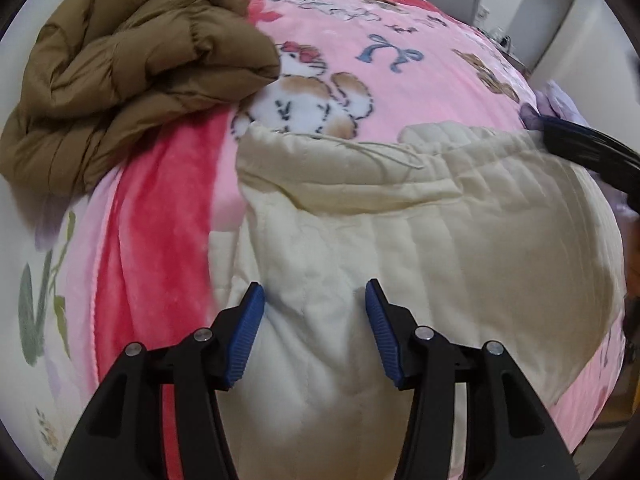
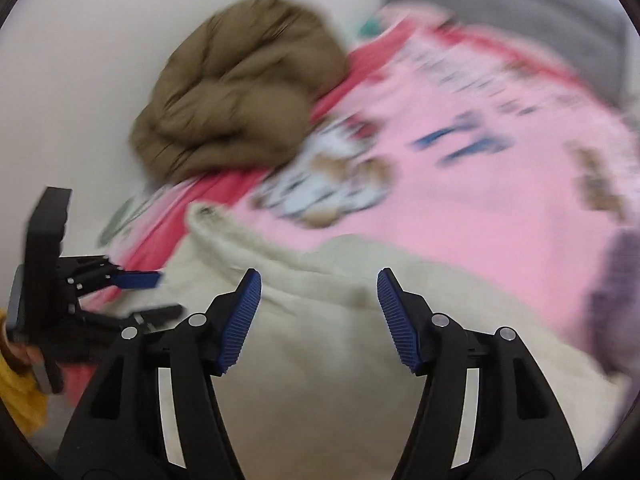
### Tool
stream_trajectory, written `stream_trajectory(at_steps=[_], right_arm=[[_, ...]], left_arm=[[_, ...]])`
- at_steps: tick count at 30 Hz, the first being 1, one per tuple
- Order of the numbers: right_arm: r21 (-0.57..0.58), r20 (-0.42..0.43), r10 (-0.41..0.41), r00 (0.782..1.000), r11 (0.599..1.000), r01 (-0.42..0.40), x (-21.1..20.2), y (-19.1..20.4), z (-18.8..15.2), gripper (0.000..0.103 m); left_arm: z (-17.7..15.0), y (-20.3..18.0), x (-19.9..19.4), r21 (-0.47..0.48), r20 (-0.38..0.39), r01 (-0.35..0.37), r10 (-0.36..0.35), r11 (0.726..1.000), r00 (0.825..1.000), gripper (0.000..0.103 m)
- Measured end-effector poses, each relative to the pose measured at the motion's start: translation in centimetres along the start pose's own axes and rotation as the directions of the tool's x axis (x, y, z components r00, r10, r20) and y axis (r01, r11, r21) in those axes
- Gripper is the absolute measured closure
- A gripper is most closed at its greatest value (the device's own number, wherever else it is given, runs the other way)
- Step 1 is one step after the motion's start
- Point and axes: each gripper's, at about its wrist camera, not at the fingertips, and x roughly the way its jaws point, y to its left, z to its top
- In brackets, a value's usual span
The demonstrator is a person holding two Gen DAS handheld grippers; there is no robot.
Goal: Fold large clothes
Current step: 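Move both grippers to the edge of the folded cream jacket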
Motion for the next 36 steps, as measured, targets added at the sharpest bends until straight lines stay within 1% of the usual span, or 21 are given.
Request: stream_trajectory(at_steps=[2,4,6,8,11,14,16,19,22,23,24,25,26,27,28,30,31,32,34,35,36], right_arm=[[-0.015,0.004,-0.093,0.996,0.996,0.093,-2.3,-2.0,-2.1,0.045],[-0.03,-0.038,-0.111,0.993,0.994,0.11,-3.1,-3.5,-3.9,0.045],[-0.032,-0.116,-0.123,0.986,0.992,0.12,-2.5,-4.9,-5.7,0.045],[-0.022,-0.155,-0.104,0.982,0.995,0.102,-1.4,-5.5,-6.8,0.045],[0.041,-0.223,-0.071,0.972,0.996,0.082,1.5,-6.2,-7.4,0.044],[0.094,-0.257,-0.043,0.965,0.993,0.07,3.5,-6.2,-7.5,0.043],[0.093,-0.281,-0.034,0.959,0.994,0.063,4.6,-6.0,-7.5,0.043],[0.064,-0.277,-0.034,0.96,0.997,0.053,4.8,-5.9,-7.9,0.042],[0.079,-0.262,-0.017,0.965,0.996,0.04,4.9,-6.3,-8.1,0.042],[0.08,-0.253,-0.023,0.967,0.996,0.045,4.6,-6.2,-8.0,0.041],[0.074,-0.236,-0.053,0.97,0.995,0.073,4.1,-6.2,-7.8,0.037],[0.073,-0.222,-0.094,0.971,0.991,0.112,3.5,-6.3,-7.7,0.03],[0.106,-0.2,-0.138,0.97,0.981,0.162,2.4,-6.7,-7.6,0.014],[0.147,-0.178,-0.125,0.976,0.977,0.153,1.5,-7.1,-7.7,0.013],[0.208,-0.136,-0.103,0.985,0.969,0.13,-0.1,-7.8,-8.0,0.018],[0.284,-0.055,-0.139,0.989,0.947,0.149,-3.3,-9.2,-8.8,0.018],[0.325,-0.013,-0.157,0.987,0.933,0.153,-5.1,-10.2,-9.5,0.017],[0.357,-0.001,-0.175,0.985,0.919,0.164,-6.2,-11.2,-10.2,0.017],[0.421,-0.036,-0.194,0.98,0.887,0.191,-7.7,-13.8,-11.7,0.017],[0.441,-0.068,-0.198,0.978,0.873,0.207,-8.0,-15.0,-12.4,0.017],[0.454,-0.12,-0.206,0.971,0.859,0.238,-8.2,-16.5,-13.3,0.017]], left_arm=[[-0.2,0.0,0.1,0.009,0.004,-0.005,0.005,1.0,1.0,0.051],[-0.6,-0.2,-0.3,0.028,0.017,-0.022,0.021,0.999,1.0,0.051],[-1.2,-0.4,-0.4,0.04,0.01,-0.041,0.041,0.998,0.999,0.051],[-1.9,-0.6,-0.5,0.033,0.003,-0.045,0.045,0.998,0.999,0.051],[-3.0,-0.4,-0.3,0.004,-0.01,-0.05,0.05,0.999,0.999,0.051],[-4.2,-0.1,-0.2,-0.03,-0.012,-0.058,0.058,0.998,0.998,0.051],[-4.7,0.1,-0.1,-0.04,-0.012,-0.064,0.064,0.997,0.998,0.051],[-4.9,0.0,0.7,-0.037,-0.019,-0.078,0.077,0.996,0.997,0.051],[-4.6,-0.1,1.4,-0.046,-0.036,-0.09,0.088,0.995,0.995,0.049],[-4.5,-0.2,1.3,-0.048,-0.036,-0.096,0.094,0.994,0.995,0.048],[-4.4,-0.3,1.2,-0.049,-0.033,-0.102,0.101,0.994,0.994,0.048],[-4.4,-0.3,0.8,-0.051,-0.02,-0.107,0.106,0.993,0.994,0.048],[-4.4,-0.4,0.2,-0.051,0.008,-0.112,0.113,0.992,0.994,0.048],[-4.5,-0.6,-0.4,-0.046,0.041,-0.113,0.115,0.993,0.993,0.048],[-4.5,-0.8,-1.2,-0.029,0.07,-0.112,0.114,0.993,0.991,0.047],[-4.5,-1.2,-1.9,0.0,0.082,-0.102,0.101,0.995,0.992,0.037],[-4.6,-1.4,-2.4,0.016,0.085,-0.082,0.081,0.996,0.993,0.031],[-4.7,-1.5,-2.7,0.025,0.09,-0.078,0.076,0.997,0.993,0.026],[-4.9,-1.3,-3.3,0.045,0.1,-0.088,0.083,0.995,0.992,0.021],[-4.9,-1.2,-3.6,0.049,0.101,-0.094,0.088,0.994,0.991,0.018],[-5.0,-0.7,-3.9,0.053,0.104,-0.1,0.094,0.994,0.99,0.017]])
